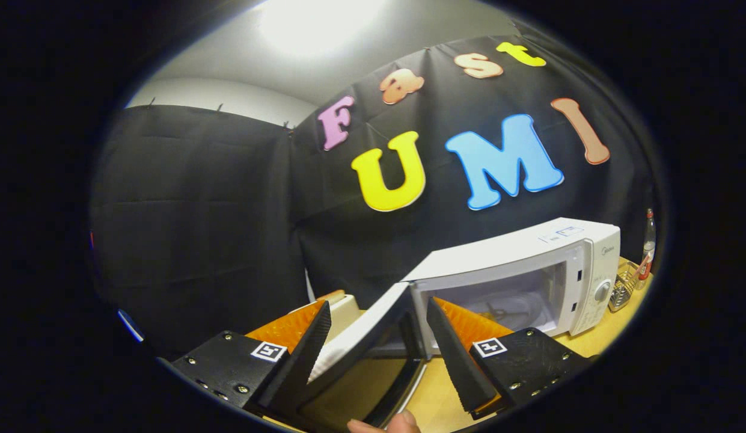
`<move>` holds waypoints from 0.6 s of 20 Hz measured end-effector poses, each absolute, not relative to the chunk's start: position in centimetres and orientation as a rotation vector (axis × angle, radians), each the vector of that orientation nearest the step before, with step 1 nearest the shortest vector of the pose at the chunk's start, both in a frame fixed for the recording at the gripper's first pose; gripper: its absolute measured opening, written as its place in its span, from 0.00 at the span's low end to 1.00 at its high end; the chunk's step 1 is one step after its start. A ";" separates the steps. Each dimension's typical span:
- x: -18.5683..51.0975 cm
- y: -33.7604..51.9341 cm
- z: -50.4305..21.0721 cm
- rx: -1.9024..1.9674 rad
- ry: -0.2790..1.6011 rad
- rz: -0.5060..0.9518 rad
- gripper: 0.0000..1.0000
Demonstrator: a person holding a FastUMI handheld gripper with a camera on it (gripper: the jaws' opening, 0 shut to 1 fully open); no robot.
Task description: Open the microwave, put the food inside, and close the microwave door.
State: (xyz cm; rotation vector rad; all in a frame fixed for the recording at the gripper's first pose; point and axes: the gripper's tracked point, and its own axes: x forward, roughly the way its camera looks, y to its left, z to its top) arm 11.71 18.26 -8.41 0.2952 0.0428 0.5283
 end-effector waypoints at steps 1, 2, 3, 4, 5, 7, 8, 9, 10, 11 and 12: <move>10.1 19.6 -7.4 0.276 0.031 0.560 0.97; 8.7 20.6 -6.5 0.255 0.012 0.575 0.97; 7.4 21.4 -5.5 0.231 -0.012 0.580 0.97; 6.2 22.5 -4.5 0.219 -0.044 0.585 0.97; 5.0 23.9 -3.8 0.215 -0.073 0.599 0.97; 3.4 26.7 -3.0 0.223 -0.098 0.619 0.97; 2.9 27.8 -3.1 0.226 -0.086 0.620 0.97; 2.7 28.9 -3.3 0.226 -0.083 0.616 0.97; 2.4 29.6 -3.7 0.216 -0.079 0.606 0.97; 2.3 30.1 -4.4 0.202 -0.078 0.592 0.97; 2.2 30.3 -5.6 0.184 -0.072 0.572 0.97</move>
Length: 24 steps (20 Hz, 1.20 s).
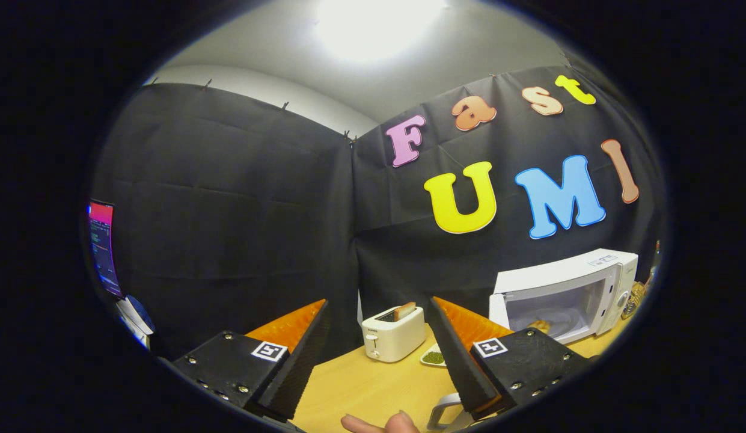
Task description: Open the microwave, put the food inside, and close the microwave door.
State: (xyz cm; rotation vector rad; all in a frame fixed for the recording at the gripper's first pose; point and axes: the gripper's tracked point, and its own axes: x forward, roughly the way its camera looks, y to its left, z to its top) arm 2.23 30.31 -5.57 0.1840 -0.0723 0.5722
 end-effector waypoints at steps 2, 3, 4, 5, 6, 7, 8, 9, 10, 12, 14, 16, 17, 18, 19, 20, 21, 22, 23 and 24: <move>1.9 31.0 -9.4 0.141 -0.020 0.564 0.97; 1.6 31.2 -11.1 0.122 0.003 0.571 0.97; 1.5 31.2 -12.4 0.106 0.015 0.573 0.97; 1.2 31.3 -13.9 0.081 0.026 0.587 0.97; 1.1 31.1 -14.7 0.053 0.031 0.597 0.96; 0.7 31.2 -15.3 0.036 0.032 0.613 0.94; 0.7 30.9 -15.6 0.026 0.027 0.616 0.87; 0.7 30.7 -15.6 0.022 0.024 0.620 0.86; 0.9 30.4 -15.6 0.022 0.028 0.606 0.85; 1.1 30.1 -16.4 0.025 0.047 0.614 0.64; 0.6 30.9 -17.8 0.048 0.101 0.672 0.42; 0.9 30.3 -19.4 0.038 0.148 0.653 0.40; 0.9 29.5 -19.9 0.045 0.162 0.627 0.22; 1.1 29.6 -20.4 0.050 0.179 0.633 0.04; 1.7 29.4 -21.0 0.052 0.198 0.612 0.08; 1.9 28.7 -21.3 0.048 0.204 0.594 0.08; 2.0 28.5 -21.4 0.052 0.204 0.582 0.02; 2.1 28.4 -21.7 0.053 0.204 0.571 0.02; 2.4 28.3 -21.6 0.055 0.196 0.564 0.02; 2.5 27.9 -21.4 0.066 0.184 0.554 0.02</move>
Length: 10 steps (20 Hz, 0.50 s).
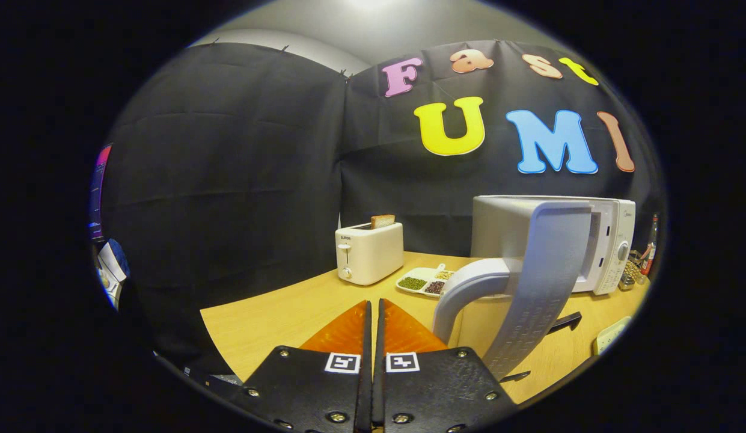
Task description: Open the microwave, put the food inside, and close the microwave door.
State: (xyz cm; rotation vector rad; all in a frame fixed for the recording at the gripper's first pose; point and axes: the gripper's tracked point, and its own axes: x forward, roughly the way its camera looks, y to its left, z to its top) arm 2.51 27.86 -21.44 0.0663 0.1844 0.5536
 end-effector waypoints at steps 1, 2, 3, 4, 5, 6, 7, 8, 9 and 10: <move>2.7 27.4 -21.8 0.066 0.186 0.536 0.02; 3.1 26.6 -21.9 0.059 0.185 0.514 0.02; 3.4 25.7 -21.6 0.063 0.169 0.485 0.02; 3.8 24.4 -21.1 0.065 0.145 0.443 0.02; 4.2 23.2 -20.8 0.061 0.129 0.403 0.02; 4.7 21.9 -20.4 0.065 0.117 0.371 0.02; 5.0 20.5 -19.9 0.085 0.107 0.343 0.02; 5.3 19.4 -19.6 0.108 0.103 0.322 0.02; 5.7 18.3 -19.3 0.120 0.102 0.300 0.02; 6.2 16.9 -19.4 0.118 0.110 0.272 0.02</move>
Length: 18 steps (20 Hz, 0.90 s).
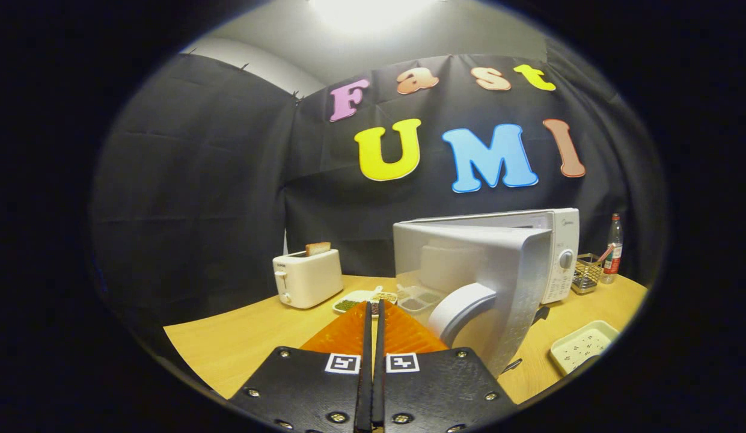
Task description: Open the microwave, put the food inside, and close the microwave door.
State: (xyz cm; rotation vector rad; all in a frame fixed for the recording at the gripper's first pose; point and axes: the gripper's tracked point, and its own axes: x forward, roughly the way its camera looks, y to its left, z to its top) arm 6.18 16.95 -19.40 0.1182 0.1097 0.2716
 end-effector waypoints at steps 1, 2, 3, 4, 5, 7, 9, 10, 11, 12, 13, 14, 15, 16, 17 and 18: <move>6.8 15.6 -19.3 0.114 0.107 0.240 0.02; 7.4 14.6 -19.2 0.110 0.106 0.214 0.02; 8.1 13.5 -19.4 0.093 0.112 0.183 0.02; 8.9 12.5 -19.7 0.074 0.117 0.158 0.02; 9.6 11.6 -19.8 0.057 0.119 0.134 0.02; 10.8 10.1 -19.7 0.045 0.113 0.093 0.02; 12.1 9.0 -20.4 0.023 0.124 0.065 0.02; 12.7 8.4 -20.8 0.008 0.139 0.051 0.02; 13.5 7.9 -21.0 0.006 0.140 0.041 0.02; 14.1 7.4 -20.8 0.008 0.135 0.029 0.02; 14.8 6.8 -20.7 0.002 0.136 0.017 0.02; 15.6 6.5 -20.7 0.016 0.143 0.014 0.02; 16.4 6.2 -20.8 0.020 0.149 0.006 0.02; 17.1 5.7 -20.7 0.018 0.153 -0.010 0.01; 18.0 5.1 -20.7 0.003 0.155 -0.024 0.01; 18.8 4.5 -20.6 -0.017 0.153 -0.045 0.02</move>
